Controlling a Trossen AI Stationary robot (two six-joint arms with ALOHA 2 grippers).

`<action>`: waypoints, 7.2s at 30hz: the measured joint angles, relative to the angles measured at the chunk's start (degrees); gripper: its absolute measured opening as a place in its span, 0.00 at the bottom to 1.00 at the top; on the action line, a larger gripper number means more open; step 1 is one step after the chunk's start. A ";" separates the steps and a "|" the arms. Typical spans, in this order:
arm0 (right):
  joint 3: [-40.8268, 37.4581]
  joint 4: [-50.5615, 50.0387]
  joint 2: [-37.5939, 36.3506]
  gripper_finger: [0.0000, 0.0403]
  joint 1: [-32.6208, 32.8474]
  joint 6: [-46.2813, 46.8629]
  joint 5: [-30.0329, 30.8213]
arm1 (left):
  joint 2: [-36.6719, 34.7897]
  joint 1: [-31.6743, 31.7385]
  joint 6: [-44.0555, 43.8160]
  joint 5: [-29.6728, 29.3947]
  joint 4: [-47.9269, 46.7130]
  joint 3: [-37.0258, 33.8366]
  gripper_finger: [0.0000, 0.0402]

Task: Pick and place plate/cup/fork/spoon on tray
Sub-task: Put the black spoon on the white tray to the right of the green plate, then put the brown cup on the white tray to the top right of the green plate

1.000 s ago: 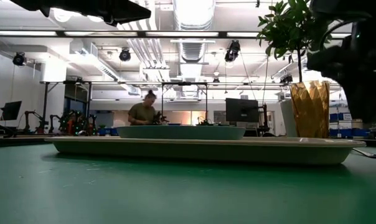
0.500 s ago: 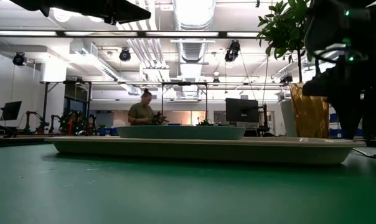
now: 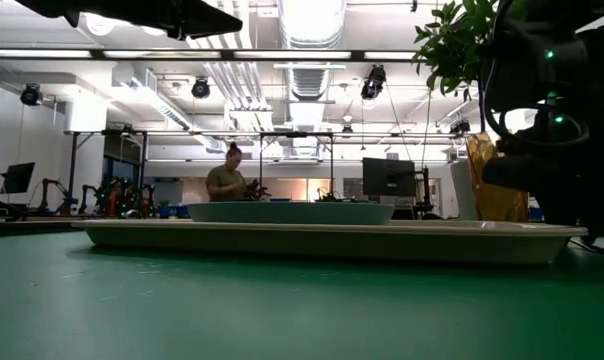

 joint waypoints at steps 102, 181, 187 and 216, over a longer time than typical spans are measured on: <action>4.87 -5.51 -19.44 0.02 -0.37 -1.29 -1.87 | -0.85 0.00 1.57 -2.14 -2.89 -0.30 0.20; 29.75 -7.71 -2.95 0.02 -5.63 -43.73 21.78 | -17.25 -0.07 -0.55 -12.24 -21.11 -0.43 0.20; 29.69 -21.94 -11.24 0.02 -13.88 -33.73 22.35 | -16.96 -0.07 -0.64 -12.22 -21.02 -0.43 0.20; 19.84 -17.12 -12.21 0.29 -23.93 -43.27 18.61 | -14.87 -0.04 -0.55 -12.22 -19.07 -0.45 0.20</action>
